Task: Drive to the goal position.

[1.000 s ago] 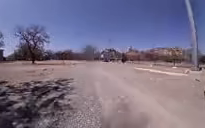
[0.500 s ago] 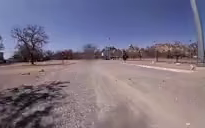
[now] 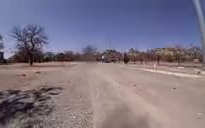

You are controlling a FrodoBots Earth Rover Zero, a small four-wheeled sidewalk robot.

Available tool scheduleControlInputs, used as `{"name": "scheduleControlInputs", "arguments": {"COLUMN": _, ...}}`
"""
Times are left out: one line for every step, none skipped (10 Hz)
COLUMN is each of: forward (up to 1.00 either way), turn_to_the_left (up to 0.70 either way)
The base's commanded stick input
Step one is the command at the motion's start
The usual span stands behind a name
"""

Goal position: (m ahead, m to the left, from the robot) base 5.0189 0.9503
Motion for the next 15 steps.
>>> {"name": "scheduleControlInputs", "arguments": {"forward": 1.0, "turn_to_the_left": 0.0}}
{"name": "scheduleControlInputs", "arguments": {"forward": 1.0, "turn_to_the_left": 0.0}}
{"name": "scheduleControlInputs", "arguments": {"forward": 1.0, "turn_to_the_left": 0.0}}
{"name": "scheduleControlInputs", "arguments": {"forward": 1.0, "turn_to_the_left": 0.0}}
{"name": "scheduleControlInputs", "arguments": {"forward": 1.0, "turn_to_the_left": 0.0}}
{"name": "scheduleControlInputs", "arguments": {"forward": 1.0, "turn_to_the_left": 0.0}}
{"name": "scheduleControlInputs", "arguments": {"forward": 1.0, "turn_to_the_left": 0.0}}
{"name": "scheduleControlInputs", "arguments": {"forward": 1.0, "turn_to_the_left": 0.0}}
{"name": "scheduleControlInputs", "arguments": {"forward": 1.0, "turn_to_the_left": 0.0}}
{"name": "scheduleControlInputs", "arguments": {"forward": 1.0, "turn_to_the_left": 0.0}}
{"name": "scheduleControlInputs", "arguments": {"forward": 1.0, "turn_to_the_left": 0.0}}
{"name": "scheduleControlInputs", "arguments": {"forward": 1.0, "turn_to_the_left": 0.0}}
{"name": "scheduleControlInputs", "arguments": {"forward": 1.0, "turn_to_the_left": 0.0}}
{"name": "scheduleControlInputs", "arguments": {"forward": 1.0, "turn_to_the_left": 0.0}}
{"name": "scheduleControlInputs", "arguments": {"forward": 1.0, "turn_to_the_left": 0.0}}
